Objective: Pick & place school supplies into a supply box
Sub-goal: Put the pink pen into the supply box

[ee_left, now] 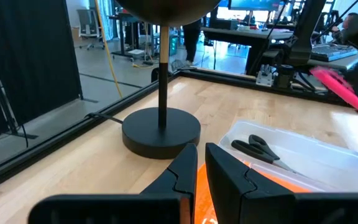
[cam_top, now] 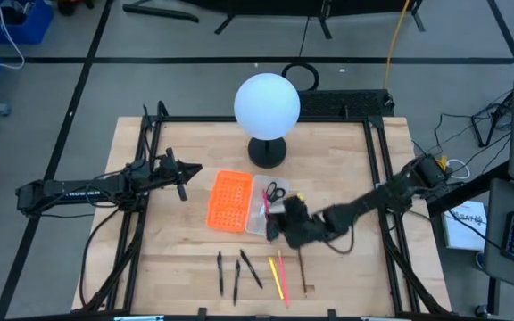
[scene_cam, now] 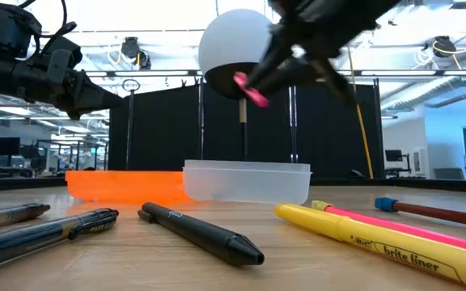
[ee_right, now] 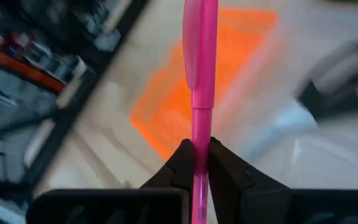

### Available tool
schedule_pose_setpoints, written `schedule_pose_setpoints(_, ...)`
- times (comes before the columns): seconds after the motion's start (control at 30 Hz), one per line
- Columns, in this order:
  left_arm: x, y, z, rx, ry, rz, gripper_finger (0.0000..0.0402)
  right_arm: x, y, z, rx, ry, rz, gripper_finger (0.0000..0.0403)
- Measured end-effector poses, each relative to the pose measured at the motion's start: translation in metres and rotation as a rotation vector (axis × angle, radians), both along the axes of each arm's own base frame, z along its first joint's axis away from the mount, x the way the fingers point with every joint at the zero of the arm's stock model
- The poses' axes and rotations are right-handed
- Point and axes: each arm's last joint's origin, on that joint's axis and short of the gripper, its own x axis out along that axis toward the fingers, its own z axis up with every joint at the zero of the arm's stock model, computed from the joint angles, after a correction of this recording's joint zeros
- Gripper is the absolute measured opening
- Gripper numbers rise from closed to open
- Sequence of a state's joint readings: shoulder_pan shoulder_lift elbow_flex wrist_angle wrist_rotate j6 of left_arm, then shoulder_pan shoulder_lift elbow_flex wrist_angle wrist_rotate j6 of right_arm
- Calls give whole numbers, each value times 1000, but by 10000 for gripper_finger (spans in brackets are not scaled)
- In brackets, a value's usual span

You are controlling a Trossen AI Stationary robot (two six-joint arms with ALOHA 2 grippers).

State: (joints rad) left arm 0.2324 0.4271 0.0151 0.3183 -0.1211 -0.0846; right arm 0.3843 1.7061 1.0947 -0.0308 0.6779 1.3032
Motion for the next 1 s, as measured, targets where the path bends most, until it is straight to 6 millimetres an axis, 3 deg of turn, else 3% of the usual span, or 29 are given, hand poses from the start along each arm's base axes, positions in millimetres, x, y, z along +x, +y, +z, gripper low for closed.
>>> schedule_pose_setpoints(0.17, 0, 0, 0, 0, 0, 0, 42, 13, -30, 1, 49, -3, 5, 19)
schedule_pose_setpoints(0.4, 0, 0, 0, 1, 1, -4, 42, 30, -60, -25, 155, 36, -23, 19)
schedule_pose_setpoints(0.57, 0, 0, 0, 2, 1, -8, 42, 32, -65, -44, 189, 123, -15, 19)
schedule_pose_setpoints(1.0, 0, 0, 0, 20, 12, -10, 42, 24, -70, -51, 222, 228, -58, 24)
